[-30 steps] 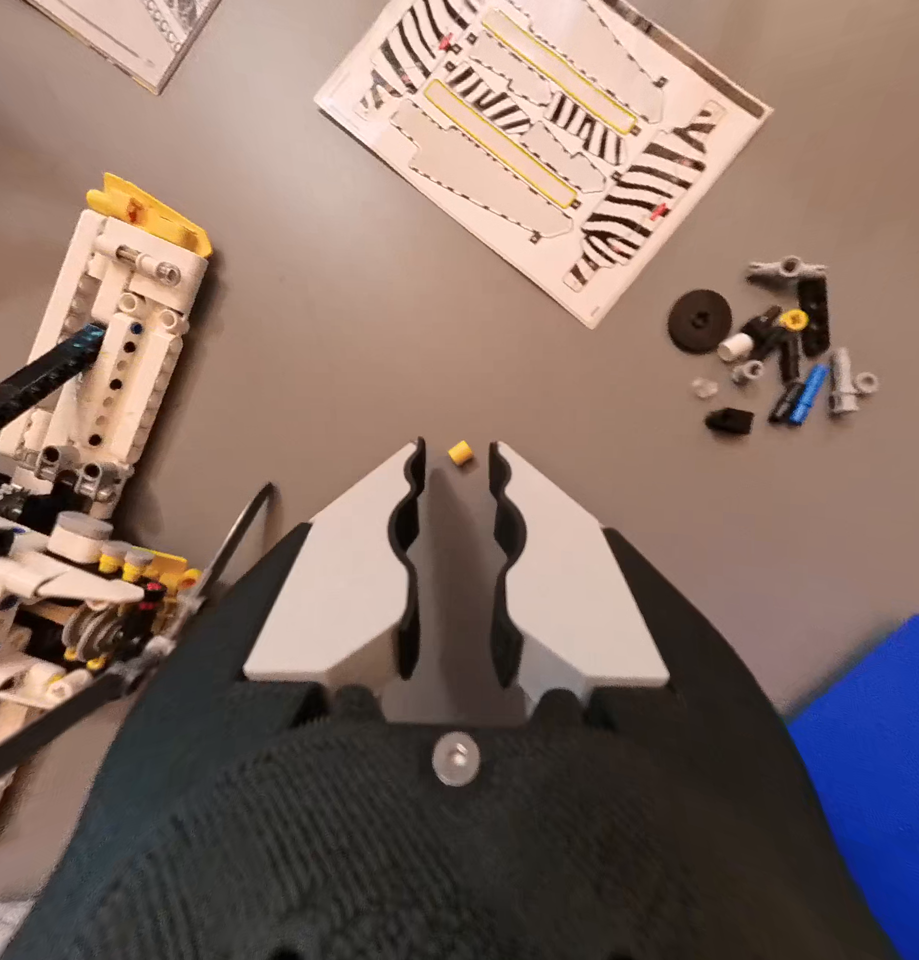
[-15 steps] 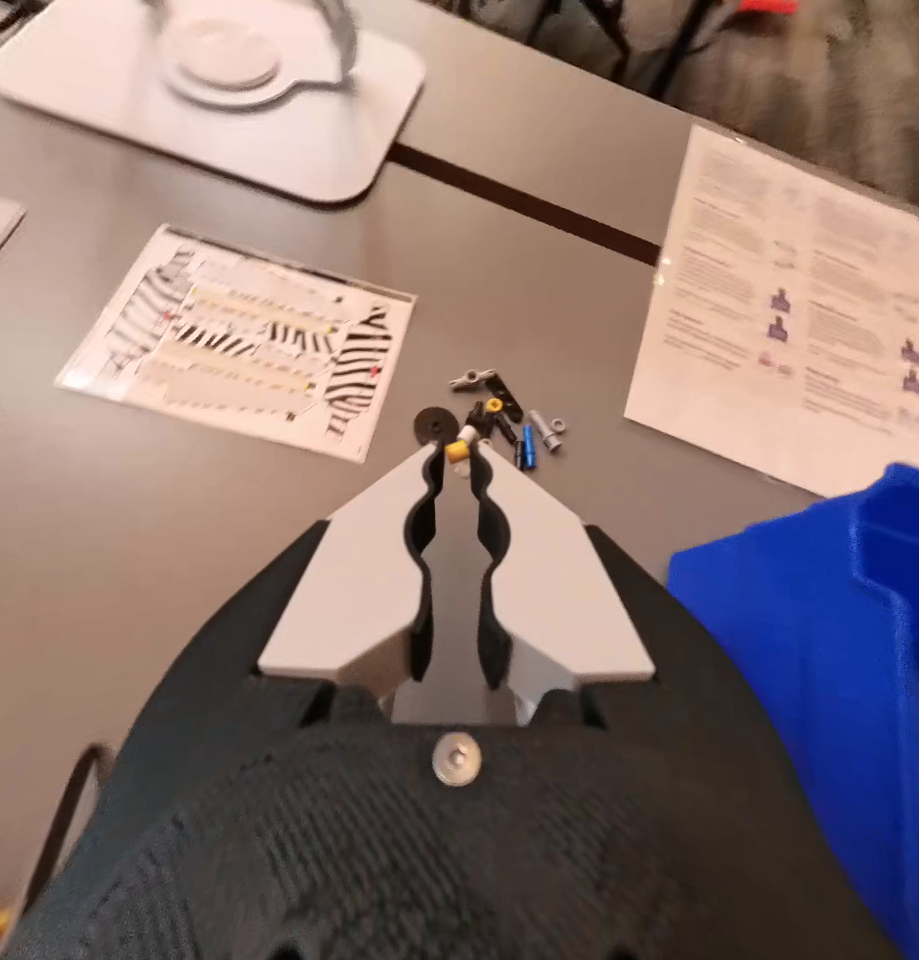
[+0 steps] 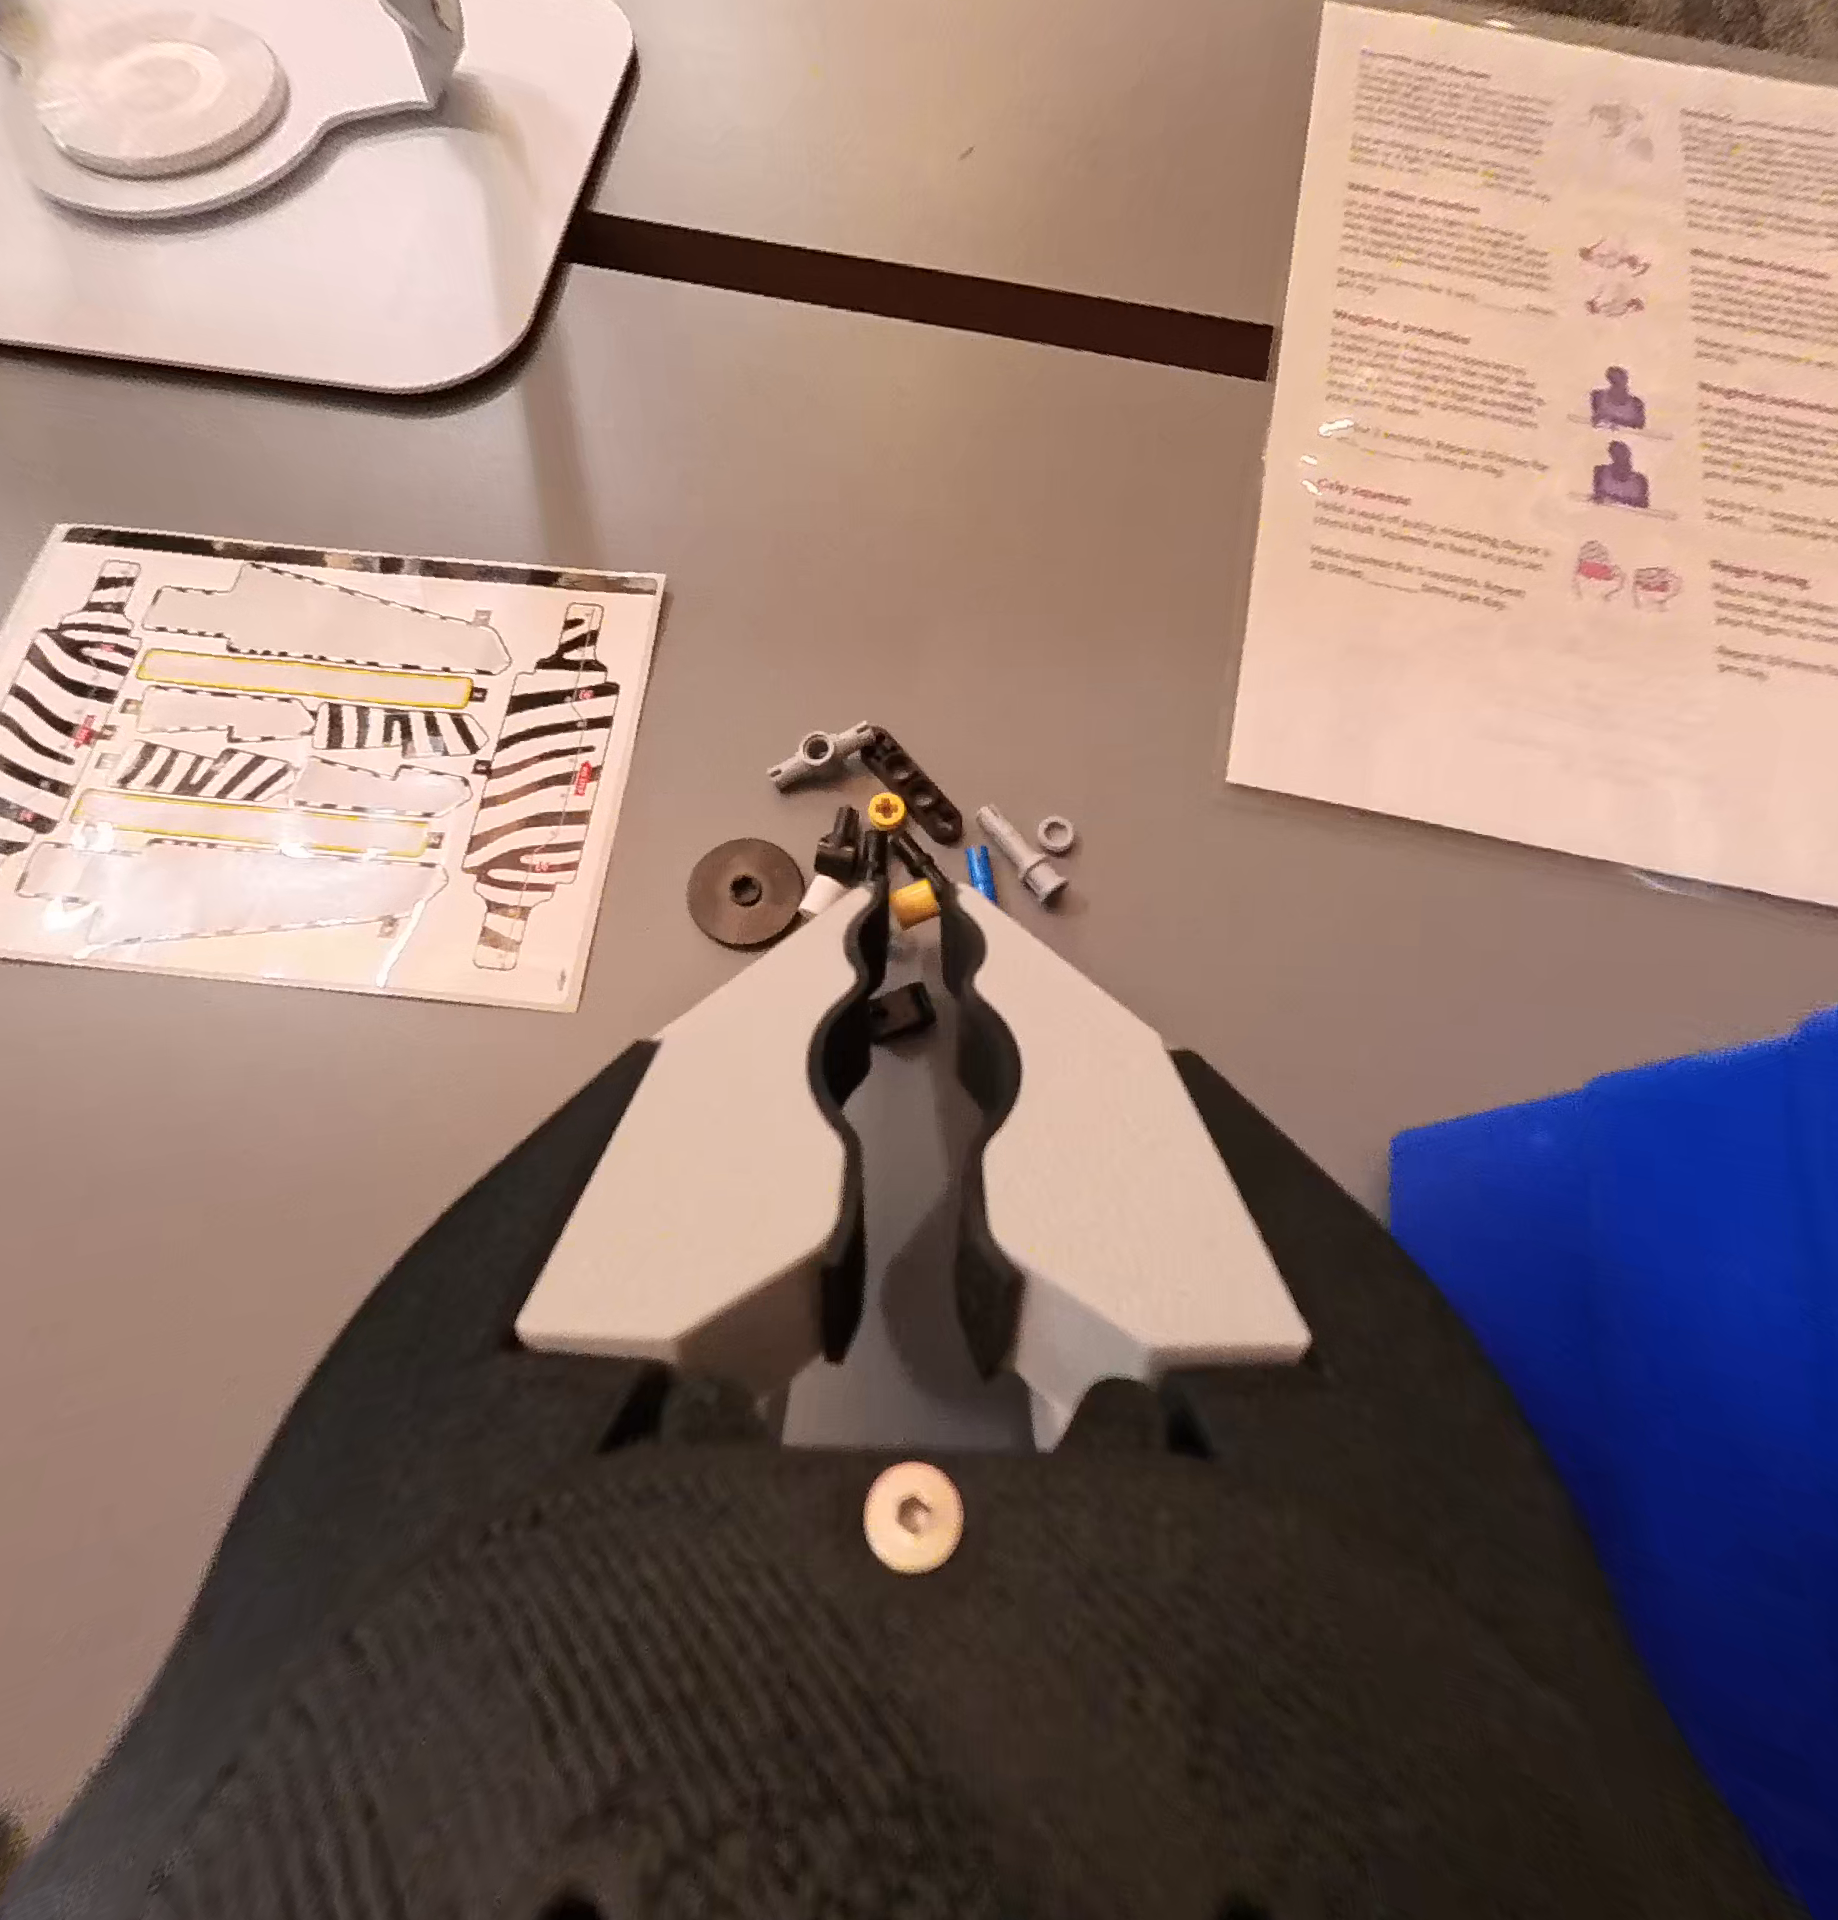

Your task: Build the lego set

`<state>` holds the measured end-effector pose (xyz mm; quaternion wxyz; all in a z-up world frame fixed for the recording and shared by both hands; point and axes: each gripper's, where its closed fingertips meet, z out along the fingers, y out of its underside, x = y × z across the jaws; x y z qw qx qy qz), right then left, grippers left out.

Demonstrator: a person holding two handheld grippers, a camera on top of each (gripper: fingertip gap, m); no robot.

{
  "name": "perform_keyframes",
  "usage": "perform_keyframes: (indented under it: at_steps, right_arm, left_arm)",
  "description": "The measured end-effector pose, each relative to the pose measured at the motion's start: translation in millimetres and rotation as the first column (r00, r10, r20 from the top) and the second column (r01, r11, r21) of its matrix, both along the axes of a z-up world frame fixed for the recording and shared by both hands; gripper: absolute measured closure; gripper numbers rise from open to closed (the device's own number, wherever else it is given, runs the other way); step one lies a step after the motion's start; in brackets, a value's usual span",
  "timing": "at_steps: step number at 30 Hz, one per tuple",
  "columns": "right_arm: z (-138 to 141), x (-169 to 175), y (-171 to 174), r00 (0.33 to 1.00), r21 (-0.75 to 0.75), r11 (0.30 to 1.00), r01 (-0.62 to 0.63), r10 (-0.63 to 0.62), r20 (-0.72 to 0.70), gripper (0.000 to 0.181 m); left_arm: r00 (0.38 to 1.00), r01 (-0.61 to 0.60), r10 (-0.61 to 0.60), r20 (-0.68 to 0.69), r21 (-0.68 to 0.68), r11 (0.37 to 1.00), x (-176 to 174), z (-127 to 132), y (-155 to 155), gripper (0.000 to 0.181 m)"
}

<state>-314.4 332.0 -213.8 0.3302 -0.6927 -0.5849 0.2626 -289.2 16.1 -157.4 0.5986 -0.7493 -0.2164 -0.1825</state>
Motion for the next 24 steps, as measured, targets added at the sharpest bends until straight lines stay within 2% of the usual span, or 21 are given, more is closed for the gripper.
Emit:
perform_keyframes:
  at_steps: [18, 24]
  right_arm:
    - [5, 4, 1, 0.999, -0.079, 0.997, 0.004, -0.007, -0.033, 0.169]
    - [13, 8, 0, 0.999, -0.056, 0.998, 0.009, -0.011, -0.038, 0.168]
  left_arm:
    - [1.000, 0.001, -0.001, 0.018, 0.004, 1.000, -1, -1, 0, 0.166]
    - [1.000, 0.000, 0.000, 0.022, 0.005, 1.000, -1, 0, -1, 0.166]
